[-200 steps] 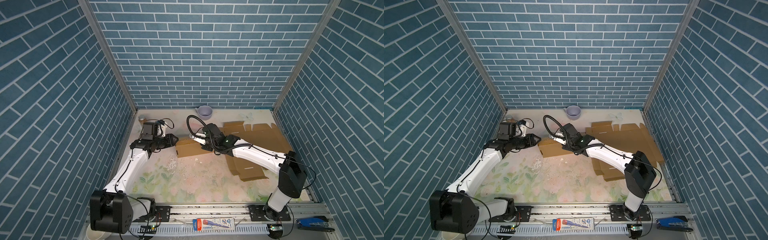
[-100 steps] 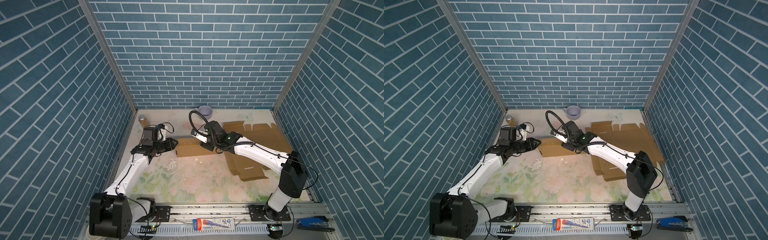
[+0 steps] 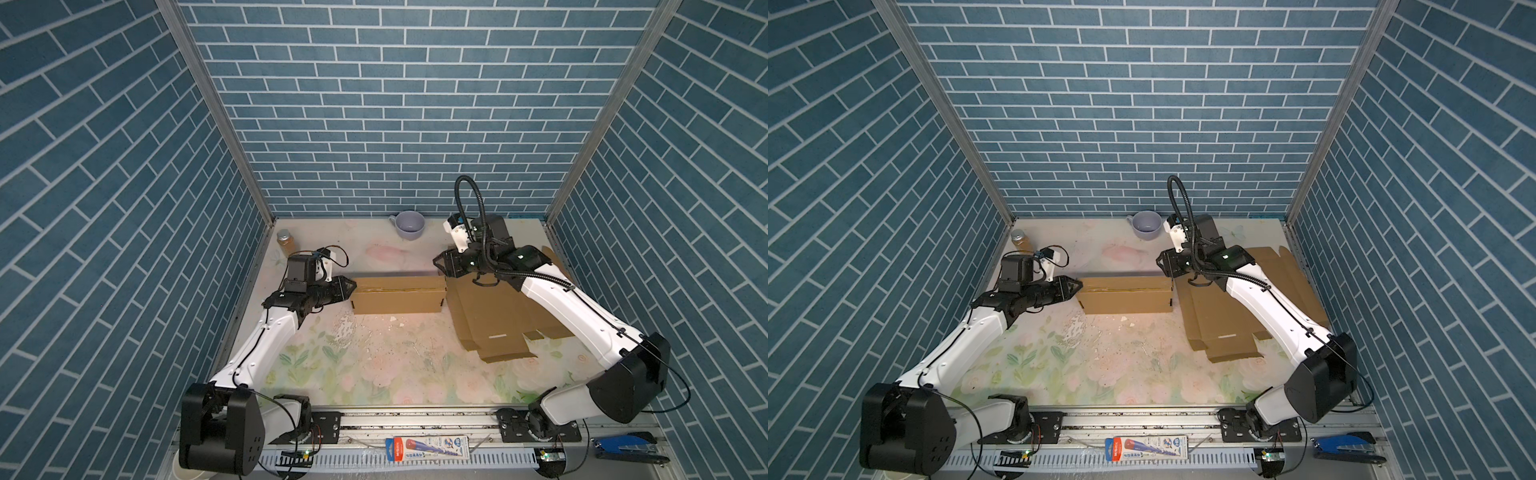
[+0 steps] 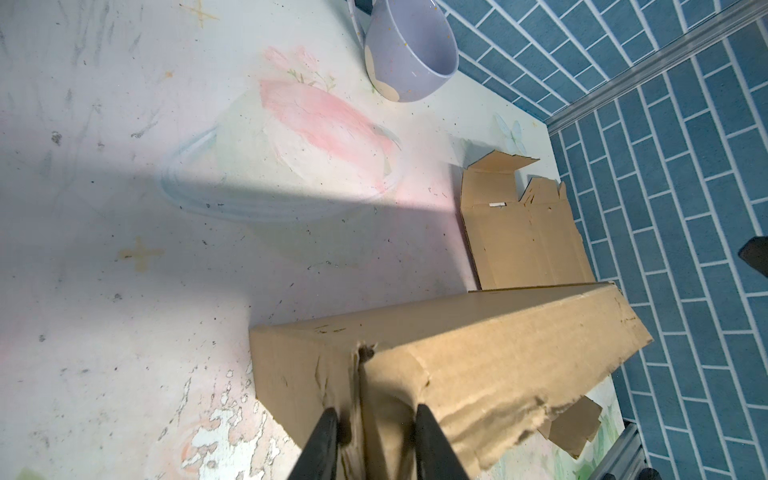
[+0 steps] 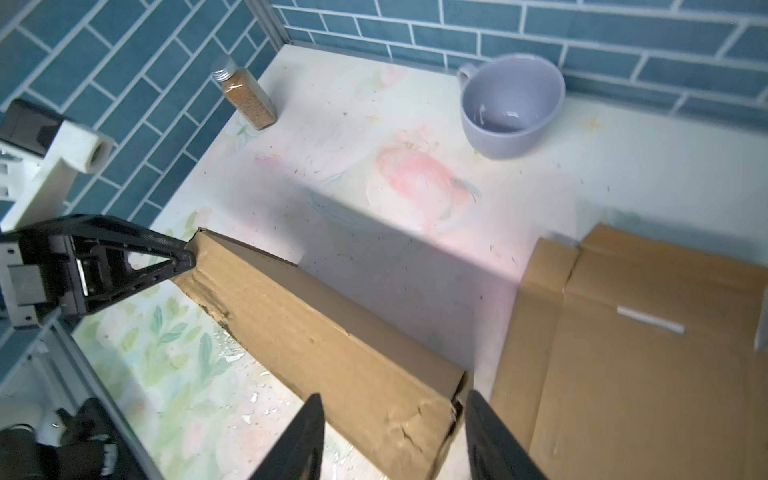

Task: Fold the paper box

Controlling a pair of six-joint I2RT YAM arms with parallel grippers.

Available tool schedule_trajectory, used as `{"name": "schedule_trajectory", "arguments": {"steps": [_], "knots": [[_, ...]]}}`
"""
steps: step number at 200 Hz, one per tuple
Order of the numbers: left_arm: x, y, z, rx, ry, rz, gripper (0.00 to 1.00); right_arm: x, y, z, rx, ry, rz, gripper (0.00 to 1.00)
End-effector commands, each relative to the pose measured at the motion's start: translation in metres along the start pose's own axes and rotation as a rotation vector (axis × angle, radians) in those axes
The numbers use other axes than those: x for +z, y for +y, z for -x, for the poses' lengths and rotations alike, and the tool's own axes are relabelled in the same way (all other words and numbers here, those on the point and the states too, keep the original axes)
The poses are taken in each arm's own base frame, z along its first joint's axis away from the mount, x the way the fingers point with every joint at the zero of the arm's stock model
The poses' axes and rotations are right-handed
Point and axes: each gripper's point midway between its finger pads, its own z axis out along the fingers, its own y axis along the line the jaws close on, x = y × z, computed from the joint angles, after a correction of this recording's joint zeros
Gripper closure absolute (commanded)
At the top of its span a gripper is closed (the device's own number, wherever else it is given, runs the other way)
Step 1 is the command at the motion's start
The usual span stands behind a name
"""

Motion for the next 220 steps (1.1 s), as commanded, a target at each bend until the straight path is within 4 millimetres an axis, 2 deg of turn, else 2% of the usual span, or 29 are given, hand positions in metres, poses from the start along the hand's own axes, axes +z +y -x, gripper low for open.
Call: {"name": "schedule_trajectory", "arguments": {"steps": [1,36,62,82,104,114,132,152,180,193,203,220], "knots": [[0.007,0.028,-0.029,-0.045,0.103,0.096,0.68,0.001,-0.023,-0.038,0.3,0.197,-0.066,0.47],[0.009,0.028,-0.027,-0.042,0.104,0.096,0.68,0.011,-0.011,-0.045,0.323,0.254,0.018,0.44],[0.009,0.028,-0.026,-0.041,0.102,0.094,0.68,0.023,-0.012,-0.053,0.339,0.285,0.026,0.47],[0.01,0.03,-0.03,-0.042,0.112,0.096,0.68,0.036,-0.018,-0.064,0.352,0.319,0.019,0.56],[0.013,0.04,-0.039,-0.04,0.132,0.129,0.73,0.053,-0.045,-0.098,0.377,0.406,-0.061,0.74],[0.016,0.045,-0.045,-0.042,0.147,0.138,0.76,0.058,-0.055,-0.108,0.375,0.435,-0.096,0.78],[0.02,0.048,-0.049,-0.052,0.161,0.136,0.78,0.058,-0.045,-0.096,0.376,0.399,-0.052,0.77],[0.02,0.047,-0.048,-0.055,0.16,0.134,0.78,0.048,-0.031,-0.074,0.369,0.35,0.004,0.71],[0.017,0.043,-0.043,-0.047,0.152,0.129,0.78,0.037,-0.012,-0.057,0.383,0.317,0.089,0.64],[0.018,0.043,-0.043,-0.048,0.153,0.128,0.78,0.039,-0.009,-0.058,0.395,0.324,0.114,0.61],[0.019,0.045,-0.044,-0.049,0.158,0.133,0.78,0.044,-0.015,-0.066,0.402,0.341,0.092,0.61],[0.021,0.049,-0.051,-0.056,0.173,0.141,0.8,0.056,-0.032,-0.088,0.415,0.388,0.039,0.69]]}}
